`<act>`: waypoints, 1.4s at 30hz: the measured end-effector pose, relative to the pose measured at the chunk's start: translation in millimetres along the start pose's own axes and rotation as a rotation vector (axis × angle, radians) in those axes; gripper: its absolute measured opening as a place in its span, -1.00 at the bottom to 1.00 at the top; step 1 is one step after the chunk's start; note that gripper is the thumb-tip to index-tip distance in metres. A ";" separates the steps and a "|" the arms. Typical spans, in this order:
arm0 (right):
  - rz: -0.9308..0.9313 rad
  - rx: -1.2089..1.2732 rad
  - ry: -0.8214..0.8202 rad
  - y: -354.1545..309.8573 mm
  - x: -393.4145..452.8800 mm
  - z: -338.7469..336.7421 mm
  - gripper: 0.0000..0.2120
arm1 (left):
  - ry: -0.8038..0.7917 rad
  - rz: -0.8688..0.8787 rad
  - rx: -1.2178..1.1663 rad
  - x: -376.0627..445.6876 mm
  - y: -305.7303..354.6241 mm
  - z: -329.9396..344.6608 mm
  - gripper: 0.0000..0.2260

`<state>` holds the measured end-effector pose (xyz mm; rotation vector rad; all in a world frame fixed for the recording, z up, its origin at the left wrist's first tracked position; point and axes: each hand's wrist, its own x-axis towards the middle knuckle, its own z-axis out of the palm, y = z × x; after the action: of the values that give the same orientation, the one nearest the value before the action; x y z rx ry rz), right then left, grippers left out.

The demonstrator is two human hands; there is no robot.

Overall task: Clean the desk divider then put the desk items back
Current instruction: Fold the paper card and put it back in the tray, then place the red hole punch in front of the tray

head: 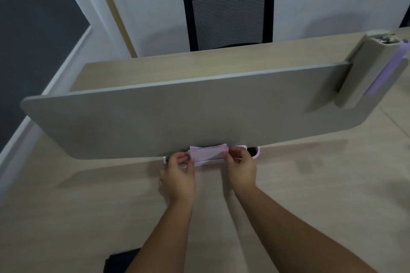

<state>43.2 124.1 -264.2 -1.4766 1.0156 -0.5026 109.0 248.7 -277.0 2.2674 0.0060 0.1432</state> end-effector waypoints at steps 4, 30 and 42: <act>0.000 0.002 0.029 6.4 -13.5 -19.3 -0.92 | -0.033 -0.079 -0.148 -19.9 0.6 -12.6 -0.70; 0.295 0.105 0.732 95.4 -116.1 -476.7 -0.79 | -1.416 0.254 0.030 -378.7 181.3 109.4 -0.85; 0.245 -0.359 0.293 104.4 -103.3 -519.6 -0.81 | -1.064 0.080 -0.083 -448.4 188.6 119.9 -0.81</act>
<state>-456.9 -78.0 -237.7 -1.5888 1.5611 -0.3783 -332.2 12.2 -255.2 2.0033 -0.6289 -0.9970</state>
